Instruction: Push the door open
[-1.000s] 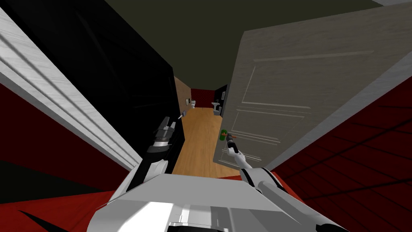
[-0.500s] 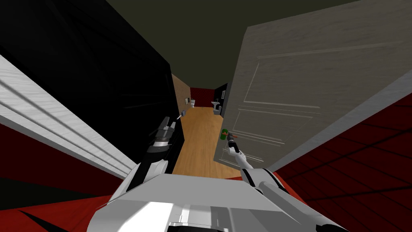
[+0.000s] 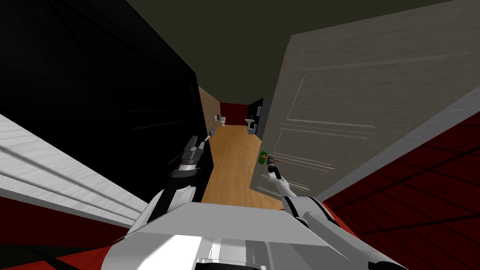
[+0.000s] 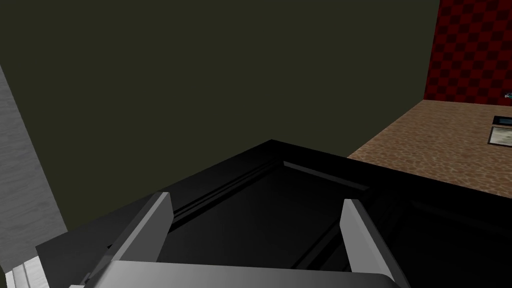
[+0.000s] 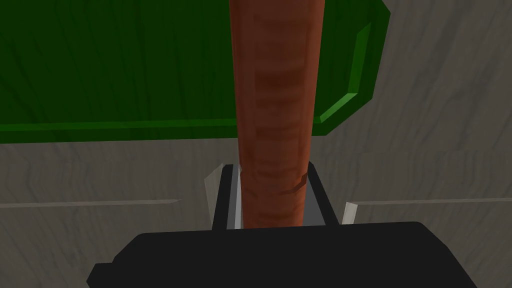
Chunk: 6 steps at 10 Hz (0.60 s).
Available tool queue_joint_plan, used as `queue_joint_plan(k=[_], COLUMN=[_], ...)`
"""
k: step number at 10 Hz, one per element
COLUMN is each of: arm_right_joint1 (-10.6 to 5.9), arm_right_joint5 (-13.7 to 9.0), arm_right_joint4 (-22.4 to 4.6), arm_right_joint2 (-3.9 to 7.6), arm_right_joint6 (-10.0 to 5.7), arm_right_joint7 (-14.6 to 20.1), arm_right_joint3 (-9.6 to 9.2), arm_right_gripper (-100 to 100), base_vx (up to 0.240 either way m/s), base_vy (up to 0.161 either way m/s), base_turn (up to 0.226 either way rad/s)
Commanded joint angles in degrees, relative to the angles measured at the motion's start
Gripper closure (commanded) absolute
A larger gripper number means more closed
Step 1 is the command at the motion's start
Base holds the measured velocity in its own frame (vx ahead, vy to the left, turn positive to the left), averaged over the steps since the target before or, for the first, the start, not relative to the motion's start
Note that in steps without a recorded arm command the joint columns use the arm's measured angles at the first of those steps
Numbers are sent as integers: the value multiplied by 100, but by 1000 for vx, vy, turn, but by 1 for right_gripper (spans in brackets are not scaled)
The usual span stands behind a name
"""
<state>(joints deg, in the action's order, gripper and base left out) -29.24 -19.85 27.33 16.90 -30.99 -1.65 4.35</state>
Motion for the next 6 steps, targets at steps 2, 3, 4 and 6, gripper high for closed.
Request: queue_joint_plan(k=[2,3,4,6], arm_right_joint1=[10,10,10,26], arm_right_joint5=[-39,-39,-39,-81], arm_right_joint4=[21,1,1,-38], arm_right_joint2=[74,74,74,133], arm_right_joint6=[-29,-29,-29,-41], arm_right_joint7=[-40,-40,-40,-83], arm_right_joint3=[121,121,121,242], arm_right_gripper=[100,100,100,100], base_vx=[120,45,11,144], base_vy=[61,23,-2,104], base_turn=[-36,-13,5,-62])
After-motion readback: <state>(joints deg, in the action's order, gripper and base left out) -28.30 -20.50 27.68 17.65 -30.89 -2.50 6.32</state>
